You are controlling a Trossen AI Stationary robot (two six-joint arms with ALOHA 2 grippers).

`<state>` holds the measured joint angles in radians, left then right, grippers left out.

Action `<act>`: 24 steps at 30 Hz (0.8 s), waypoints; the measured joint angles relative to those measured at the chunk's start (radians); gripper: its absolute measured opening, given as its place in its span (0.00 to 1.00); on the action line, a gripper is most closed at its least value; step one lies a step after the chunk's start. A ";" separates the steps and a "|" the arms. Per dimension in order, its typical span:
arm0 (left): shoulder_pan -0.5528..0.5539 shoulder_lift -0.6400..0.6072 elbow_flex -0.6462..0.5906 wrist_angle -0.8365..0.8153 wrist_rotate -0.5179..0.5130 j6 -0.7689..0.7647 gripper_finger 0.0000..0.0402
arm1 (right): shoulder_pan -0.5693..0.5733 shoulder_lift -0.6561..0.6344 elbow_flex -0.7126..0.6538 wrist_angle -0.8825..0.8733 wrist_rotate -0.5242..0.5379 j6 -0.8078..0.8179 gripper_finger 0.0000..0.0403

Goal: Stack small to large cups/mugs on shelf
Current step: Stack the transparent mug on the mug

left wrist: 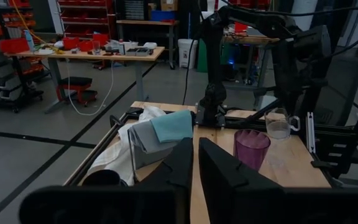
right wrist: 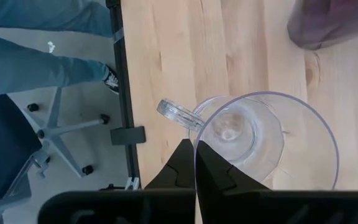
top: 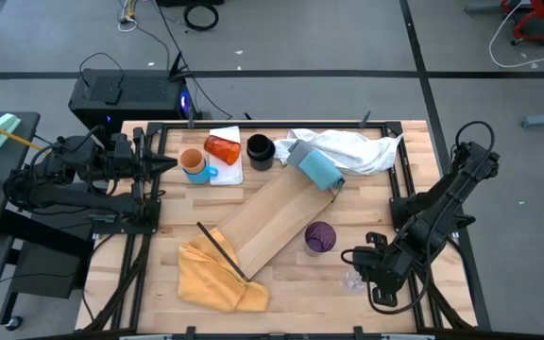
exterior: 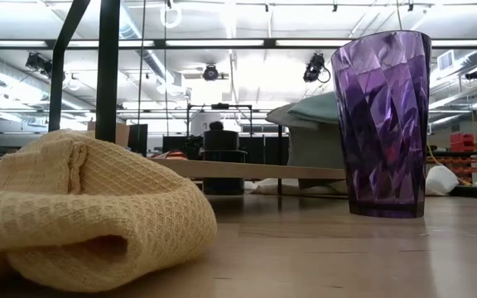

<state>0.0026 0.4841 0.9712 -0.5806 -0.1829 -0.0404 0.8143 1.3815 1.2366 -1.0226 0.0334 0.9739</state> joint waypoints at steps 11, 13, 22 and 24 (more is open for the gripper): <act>0.000 0.000 0.000 0.000 0.000 0.000 0.09 | 0.000 0.016 0.000 0.000 -0.004 0.019 0.00; 0.000 0.000 0.000 0.000 0.000 0.000 0.09 | 0.000 0.034 0.000 0.000 -0.004 0.018 0.00; 0.000 0.000 0.000 0.000 0.000 0.000 0.08 | 0.000 0.072 0.000 0.013 -0.008 0.019 0.00; 0.000 0.000 0.000 0.000 0.000 0.000 0.09 | 0.000 0.072 0.000 0.017 -0.008 0.019 0.00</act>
<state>0.0029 0.4839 0.9710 -0.5807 -0.1829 -0.0402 0.8143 1.4532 1.2362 -1.0061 0.0257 0.9924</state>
